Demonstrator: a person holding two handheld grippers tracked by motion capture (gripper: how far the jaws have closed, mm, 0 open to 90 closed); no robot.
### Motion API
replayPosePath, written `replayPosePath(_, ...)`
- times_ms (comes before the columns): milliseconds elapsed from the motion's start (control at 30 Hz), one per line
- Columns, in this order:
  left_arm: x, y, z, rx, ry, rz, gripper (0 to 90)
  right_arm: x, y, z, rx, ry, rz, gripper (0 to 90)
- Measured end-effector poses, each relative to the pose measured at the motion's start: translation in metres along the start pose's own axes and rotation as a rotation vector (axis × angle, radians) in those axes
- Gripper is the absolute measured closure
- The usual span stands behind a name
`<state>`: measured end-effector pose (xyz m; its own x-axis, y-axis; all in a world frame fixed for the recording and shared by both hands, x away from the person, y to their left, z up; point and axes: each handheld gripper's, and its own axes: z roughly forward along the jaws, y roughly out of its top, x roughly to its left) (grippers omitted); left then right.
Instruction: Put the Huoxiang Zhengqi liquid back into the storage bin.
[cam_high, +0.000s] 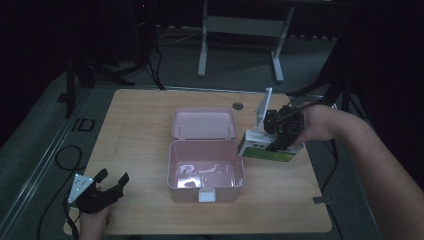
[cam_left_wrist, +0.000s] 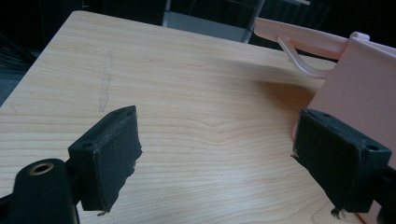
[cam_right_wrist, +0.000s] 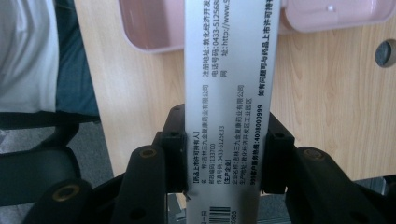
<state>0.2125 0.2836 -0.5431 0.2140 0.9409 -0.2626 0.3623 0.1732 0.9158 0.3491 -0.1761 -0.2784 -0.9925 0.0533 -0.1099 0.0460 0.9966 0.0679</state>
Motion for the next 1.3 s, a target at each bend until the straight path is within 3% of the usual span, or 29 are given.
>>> replayPosePath(167, 0.001, 0.000, 0.000, -0.001, -0.002, -0.004, 15.1, 0.005, 0.019, -0.002, 0.023, -0.003, -0.027, 61.8)
replayPosePath(333, 0.001, 0.001, 0.000, -0.005, 0.007, 0.005, 15.1, 0.007, 0.037, -0.002, 0.011, 0.002, -0.047, 61.9)
replayPosePath(667, 0.003, 0.001, -0.001, -0.009, 0.012, 0.002, 15.0, 0.008, 0.070, 0.017, 0.007, 0.044, -0.073, 61.8)
replayPosePath(900, 0.003, 0.002, -0.001, -0.012, 0.008, -0.002, 15.0, 0.014, 0.086, 0.033, 0.017, 0.058, -0.098, 61.9)
replayPosePath(1300, 0.004, 0.002, -0.001, -0.001, 0.002, -0.007, 15.0, 0.027, 0.100, 0.053, 0.060, 0.012, -0.109, 61.9)
